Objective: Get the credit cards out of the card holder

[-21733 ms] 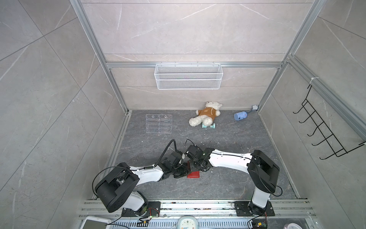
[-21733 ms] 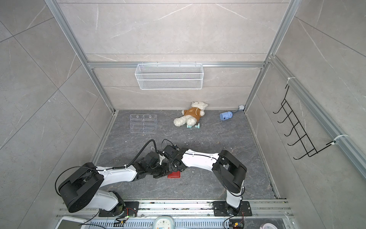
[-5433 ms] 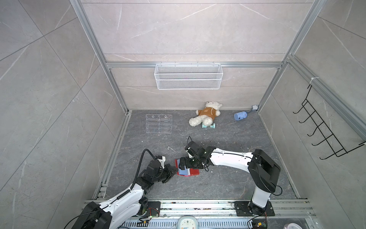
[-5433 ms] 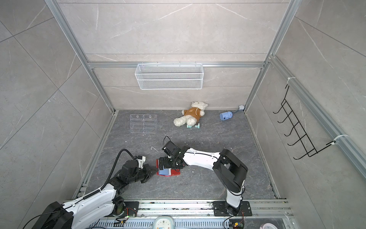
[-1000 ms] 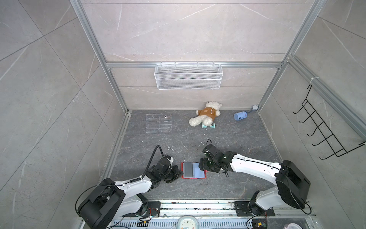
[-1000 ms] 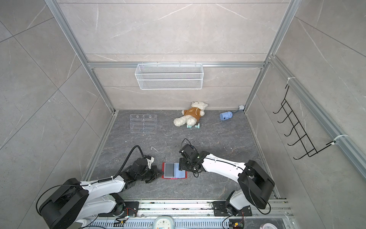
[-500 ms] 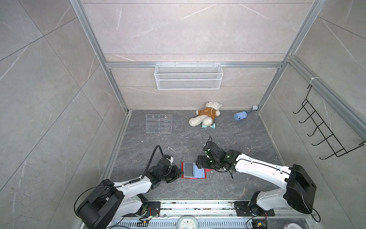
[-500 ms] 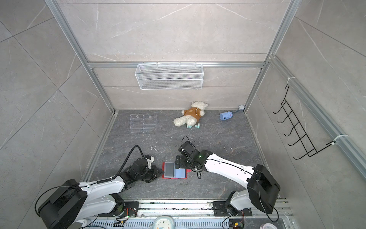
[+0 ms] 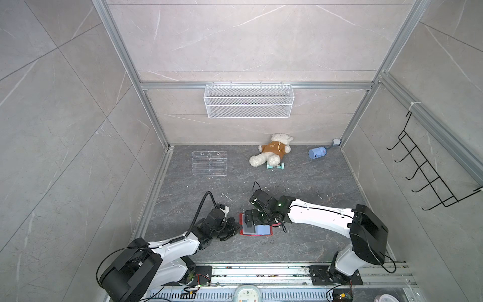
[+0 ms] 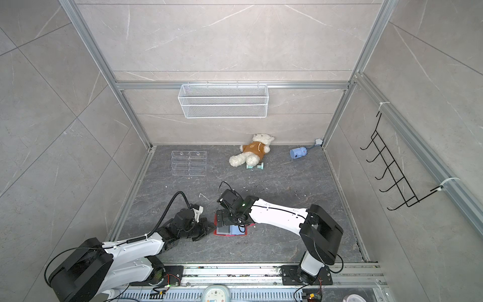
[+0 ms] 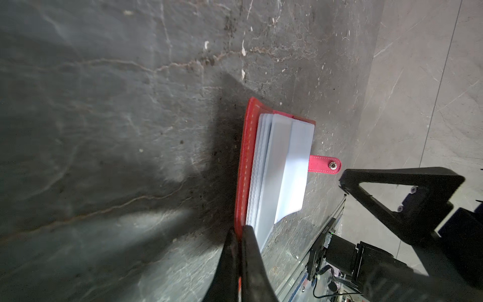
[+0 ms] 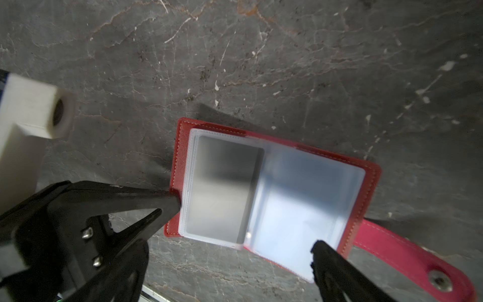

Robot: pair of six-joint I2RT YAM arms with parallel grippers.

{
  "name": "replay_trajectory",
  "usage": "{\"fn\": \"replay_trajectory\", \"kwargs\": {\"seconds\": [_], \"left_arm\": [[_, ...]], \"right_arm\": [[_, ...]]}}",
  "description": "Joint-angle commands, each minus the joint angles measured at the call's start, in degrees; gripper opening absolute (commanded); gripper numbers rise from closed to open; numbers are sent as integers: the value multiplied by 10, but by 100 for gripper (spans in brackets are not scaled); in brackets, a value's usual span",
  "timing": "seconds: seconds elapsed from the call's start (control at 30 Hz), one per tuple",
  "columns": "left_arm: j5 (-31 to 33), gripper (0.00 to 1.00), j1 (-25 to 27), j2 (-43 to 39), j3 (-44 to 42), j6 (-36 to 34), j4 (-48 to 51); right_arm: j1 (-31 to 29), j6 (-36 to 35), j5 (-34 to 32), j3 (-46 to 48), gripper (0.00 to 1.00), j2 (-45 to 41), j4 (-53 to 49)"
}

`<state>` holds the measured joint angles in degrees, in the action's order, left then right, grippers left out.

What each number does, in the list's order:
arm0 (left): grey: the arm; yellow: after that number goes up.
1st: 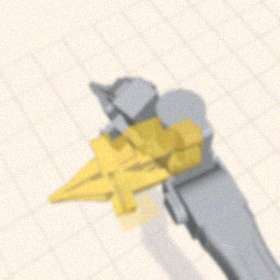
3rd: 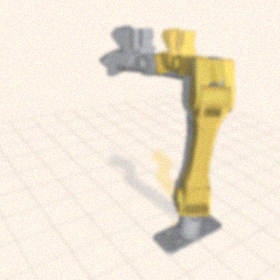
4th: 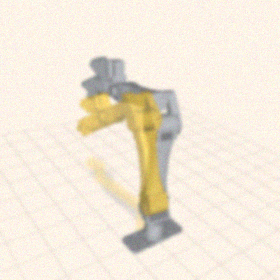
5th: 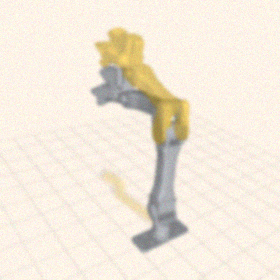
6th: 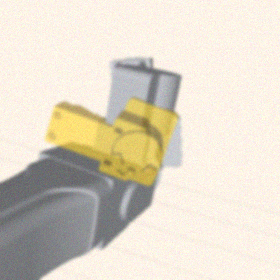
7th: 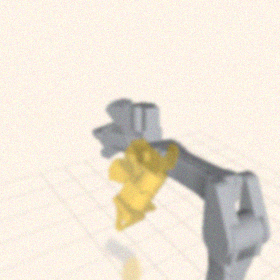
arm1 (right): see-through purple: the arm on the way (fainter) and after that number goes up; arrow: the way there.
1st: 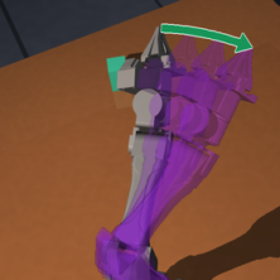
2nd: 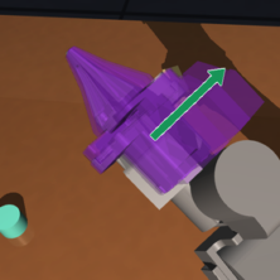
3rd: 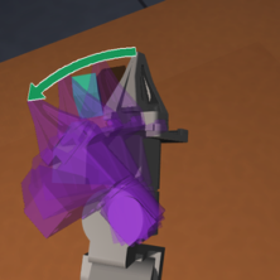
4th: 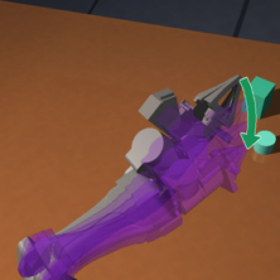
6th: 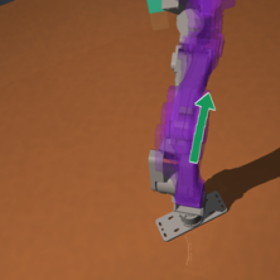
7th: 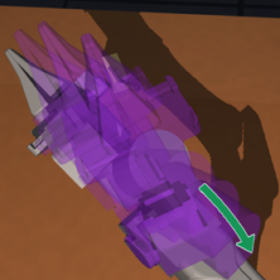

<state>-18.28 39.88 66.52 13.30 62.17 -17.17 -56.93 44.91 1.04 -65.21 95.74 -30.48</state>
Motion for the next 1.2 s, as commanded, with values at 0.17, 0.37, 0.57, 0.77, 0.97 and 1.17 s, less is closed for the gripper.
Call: {"fn": "replay_trajectory", "kwargs": {"seconds": [0.17, 0.37, 0.57, 0.77, 0.97, 1.17], "left_arm": [[1, 0, 4, -13, 11, 0, -10], [2, 0, 5, -18, 9, -1, -10], [4, 0, 6, -21, 9, 0, -9], [4, 0, 7, -22, 9, -1, -10], [5, 0, 7, -26, 4, -1, -9], [7, 0, 7, -32, 0, 1, -7]], "right_arm": [[-17, -11, -20, -45, 99, 50, -43], [-19, -10, -27, -53, 99, 73, -49], [-19, -7, -29, -54, 99, 85, -48], [-19, -4, -25, -52, 99, 93, -40], [-20, -2, -26, -53, 99, 102, -39], [-19, 2, -33, -50, 97, 110, -42]]}}
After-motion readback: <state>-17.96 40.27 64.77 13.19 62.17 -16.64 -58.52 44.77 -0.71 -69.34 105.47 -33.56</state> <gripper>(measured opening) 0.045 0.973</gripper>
